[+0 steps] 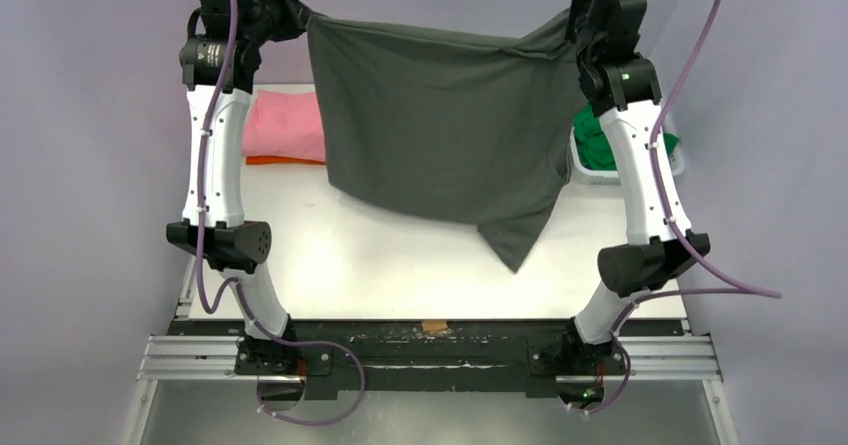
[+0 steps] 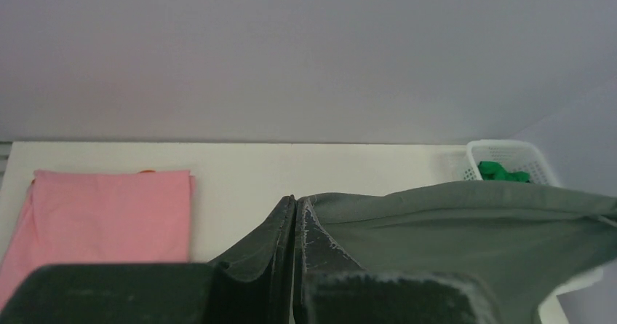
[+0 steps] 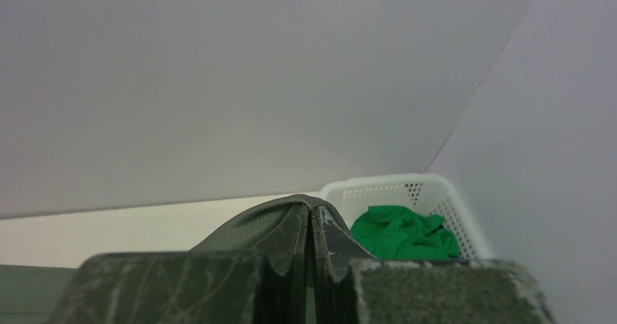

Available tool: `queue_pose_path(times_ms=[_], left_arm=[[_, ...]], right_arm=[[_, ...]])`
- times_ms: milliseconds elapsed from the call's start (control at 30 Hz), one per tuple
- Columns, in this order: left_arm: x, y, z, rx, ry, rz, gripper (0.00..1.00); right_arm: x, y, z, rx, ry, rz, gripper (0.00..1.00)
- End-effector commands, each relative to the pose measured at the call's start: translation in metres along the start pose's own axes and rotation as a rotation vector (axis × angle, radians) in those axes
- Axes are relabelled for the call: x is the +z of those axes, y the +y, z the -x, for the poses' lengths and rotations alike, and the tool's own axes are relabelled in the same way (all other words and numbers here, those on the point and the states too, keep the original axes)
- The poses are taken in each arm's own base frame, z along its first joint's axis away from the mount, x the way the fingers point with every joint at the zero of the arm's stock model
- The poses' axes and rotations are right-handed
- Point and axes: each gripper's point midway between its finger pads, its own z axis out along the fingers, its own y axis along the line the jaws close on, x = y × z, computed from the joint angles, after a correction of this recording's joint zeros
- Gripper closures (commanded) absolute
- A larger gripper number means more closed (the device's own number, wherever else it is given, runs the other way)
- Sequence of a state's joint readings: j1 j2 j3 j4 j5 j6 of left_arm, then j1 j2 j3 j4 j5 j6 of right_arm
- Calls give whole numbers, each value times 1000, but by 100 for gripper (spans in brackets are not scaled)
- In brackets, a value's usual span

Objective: Fold and stack the t-shirts
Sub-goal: Flatten out the tshirt

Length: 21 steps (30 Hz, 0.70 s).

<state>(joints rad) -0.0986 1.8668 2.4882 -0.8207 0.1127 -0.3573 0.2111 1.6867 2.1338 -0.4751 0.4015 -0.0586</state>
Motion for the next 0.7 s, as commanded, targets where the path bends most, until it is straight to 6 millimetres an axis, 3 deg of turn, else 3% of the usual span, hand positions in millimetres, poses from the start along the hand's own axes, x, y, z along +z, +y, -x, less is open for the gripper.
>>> queue_pose_path(times_ms=[0,100,200,333,400,467,667], left_arm=[[-48,-41,83,-26,-234,-244,100],[-56,-33,92,-58,-247,-284,100],[-56,-35,82,-58,-216,-325,100],[-39,-32,33,-67,-97,-388,100],[-33,-21,1,-63,-48,-366,100],[-26,-2,-50,-82,14,-327,100],[-30,42,-189,-95,153,-154,100]], right_arm=[[-25,-27,98,91,-284,-1,100],[-33,-28,104,104,-311,15,100],[-40,-28,95,100,-305,32,100],[-48,-20,58,68,-250,86,100],[-48,-10,14,63,-161,129,100],[-56,-2,-30,73,-82,167,100],[-93,3,-177,147,204,185,100]])
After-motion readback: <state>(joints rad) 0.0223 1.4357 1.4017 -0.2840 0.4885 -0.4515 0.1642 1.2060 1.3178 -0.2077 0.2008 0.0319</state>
